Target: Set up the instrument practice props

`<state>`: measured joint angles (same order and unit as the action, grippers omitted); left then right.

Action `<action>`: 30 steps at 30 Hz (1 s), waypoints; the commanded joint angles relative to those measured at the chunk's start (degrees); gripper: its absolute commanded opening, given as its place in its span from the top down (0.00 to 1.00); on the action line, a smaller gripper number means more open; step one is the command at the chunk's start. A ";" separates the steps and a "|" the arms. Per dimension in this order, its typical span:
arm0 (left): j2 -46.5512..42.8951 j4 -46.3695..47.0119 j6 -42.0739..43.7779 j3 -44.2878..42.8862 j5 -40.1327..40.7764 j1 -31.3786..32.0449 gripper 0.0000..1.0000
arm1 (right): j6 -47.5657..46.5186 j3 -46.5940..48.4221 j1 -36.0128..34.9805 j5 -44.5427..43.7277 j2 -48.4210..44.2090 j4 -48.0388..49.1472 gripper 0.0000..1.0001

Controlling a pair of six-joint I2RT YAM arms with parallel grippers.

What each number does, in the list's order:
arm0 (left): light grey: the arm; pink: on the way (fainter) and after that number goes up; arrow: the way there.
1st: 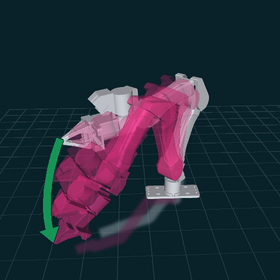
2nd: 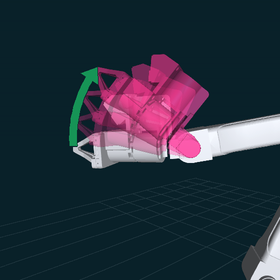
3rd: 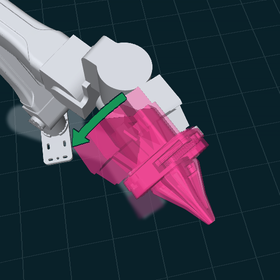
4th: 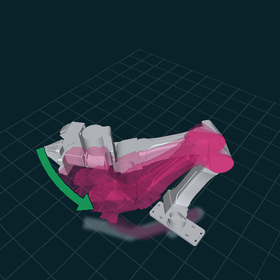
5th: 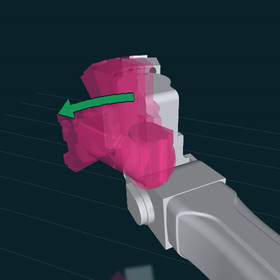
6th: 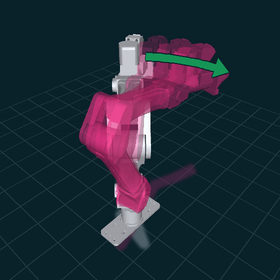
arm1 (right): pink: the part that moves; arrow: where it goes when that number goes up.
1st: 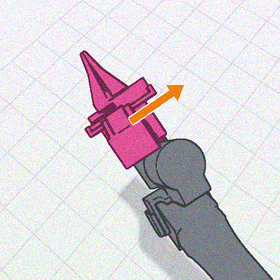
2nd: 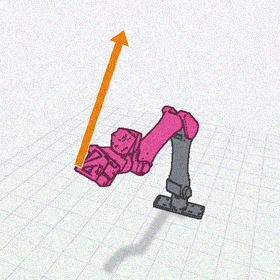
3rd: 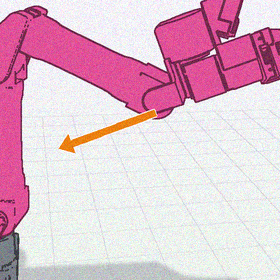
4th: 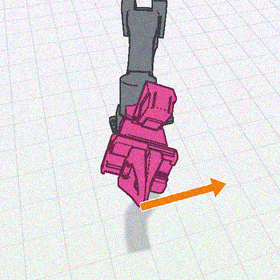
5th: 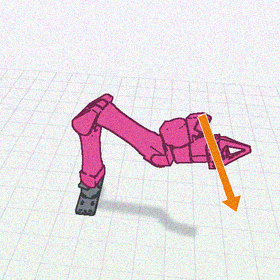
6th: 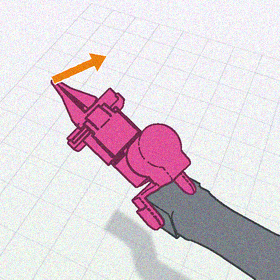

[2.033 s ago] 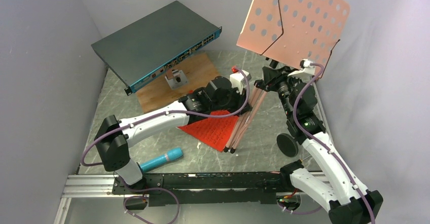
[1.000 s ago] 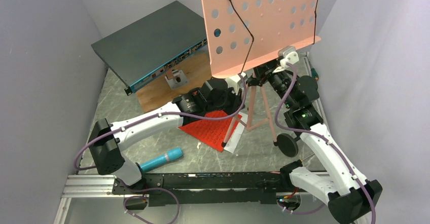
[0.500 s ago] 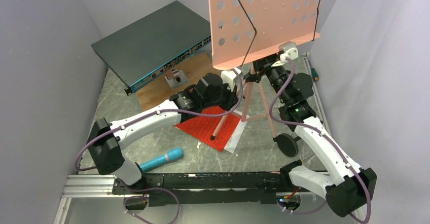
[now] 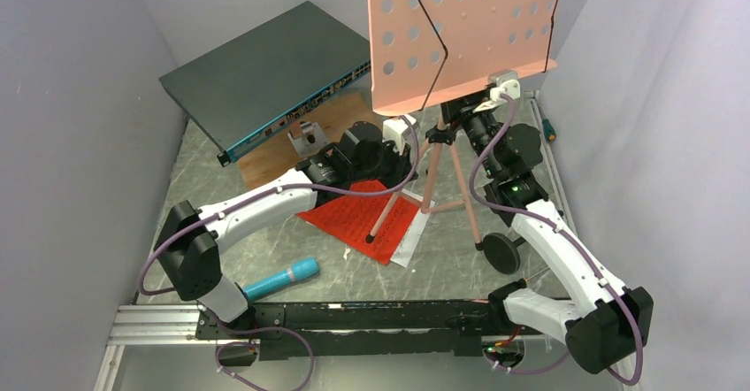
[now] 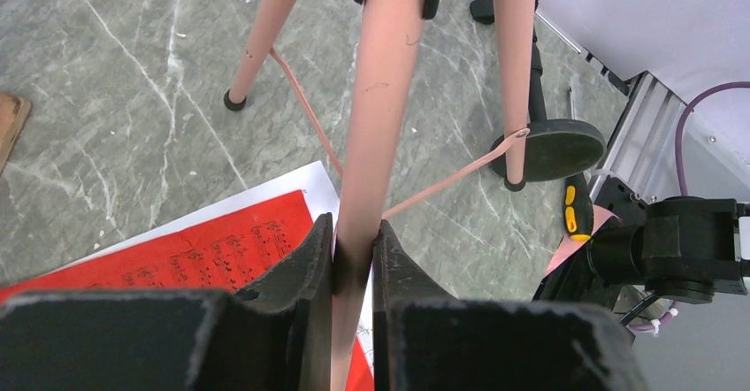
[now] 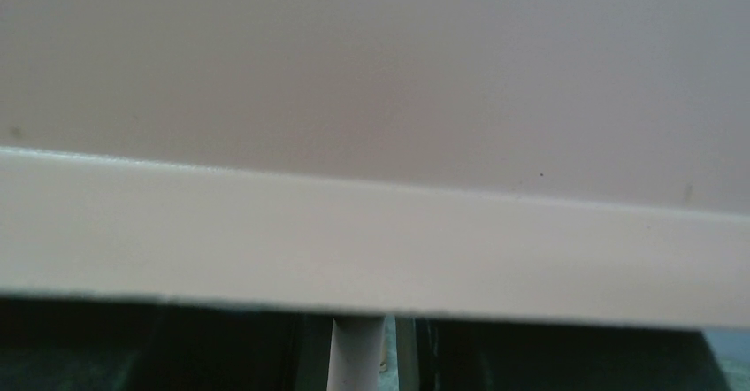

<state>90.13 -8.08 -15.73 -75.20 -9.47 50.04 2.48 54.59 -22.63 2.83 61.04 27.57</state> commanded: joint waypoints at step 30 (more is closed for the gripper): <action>8.39 3.27 -11.78 -13.54 -8.24 -2.99 0.31 | 3.59 1.91 3.26 2.98 -11.53 21.47 1.00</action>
<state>97.56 -6.46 -27.90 -83.68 -17.45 47.33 5.63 52.75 -19.22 3.81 51.27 32.56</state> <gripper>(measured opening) 0.695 0.262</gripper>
